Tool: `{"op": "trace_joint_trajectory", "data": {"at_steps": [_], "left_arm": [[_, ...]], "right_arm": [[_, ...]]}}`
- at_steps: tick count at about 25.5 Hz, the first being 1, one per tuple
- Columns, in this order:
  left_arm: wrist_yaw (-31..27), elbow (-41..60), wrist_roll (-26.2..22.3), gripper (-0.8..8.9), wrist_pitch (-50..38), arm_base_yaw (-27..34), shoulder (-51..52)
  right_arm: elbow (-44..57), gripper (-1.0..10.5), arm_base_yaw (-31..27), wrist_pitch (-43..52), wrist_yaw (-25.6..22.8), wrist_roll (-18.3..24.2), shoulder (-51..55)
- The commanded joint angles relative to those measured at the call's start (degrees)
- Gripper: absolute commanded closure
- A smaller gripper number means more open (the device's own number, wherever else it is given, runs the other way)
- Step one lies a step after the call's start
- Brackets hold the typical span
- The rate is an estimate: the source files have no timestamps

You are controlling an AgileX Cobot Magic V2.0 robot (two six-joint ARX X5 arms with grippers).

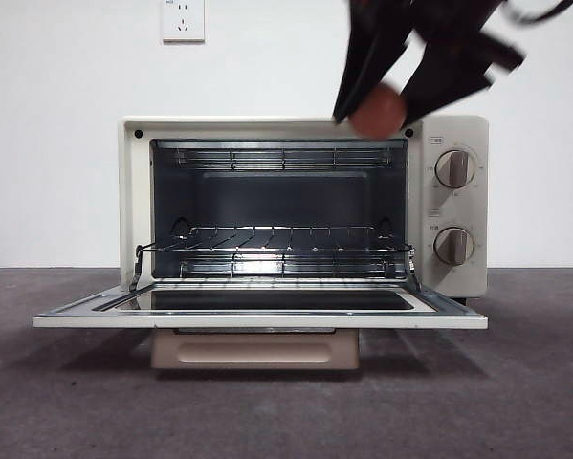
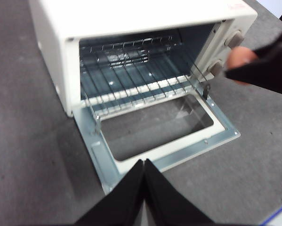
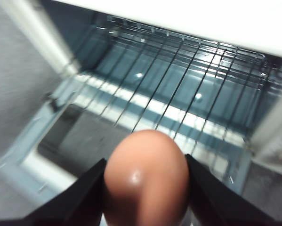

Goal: Eggoven

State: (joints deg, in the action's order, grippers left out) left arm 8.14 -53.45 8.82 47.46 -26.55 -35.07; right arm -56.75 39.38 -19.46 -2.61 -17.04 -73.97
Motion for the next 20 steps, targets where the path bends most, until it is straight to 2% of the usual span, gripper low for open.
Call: {"op": "trace_joint_trajectory", "data": {"at_steps": [1, 9, 12, 20], "left_arm": [[0.66, 0.28, 0.96, 8.07, 0.90, -0.11, 2.38], [0.66, 0.28, 0.96, 8.07, 4.46, -0.11, 5.66], [0.66, 0.28, 0.94, 8.07, 5.46, -0.11, 5.66], [0.66, 0.28, 0.94, 8.07, 5.27, -0.11, 5.64]], "right_arm": [[-0.55, 9.4, 0.33, 3.72, -0.85, -0.98, -4.24], [-0.55, 9.4, -1.18, 14.64, -4.13, -1.81, -14.93], [-0.55, 9.4, -1.84, 16.44, -6.75, -1.77, -17.46], [-0.55, 9.4, -2.38, 19.82, -8.09, -1.84, -21.90]]}}
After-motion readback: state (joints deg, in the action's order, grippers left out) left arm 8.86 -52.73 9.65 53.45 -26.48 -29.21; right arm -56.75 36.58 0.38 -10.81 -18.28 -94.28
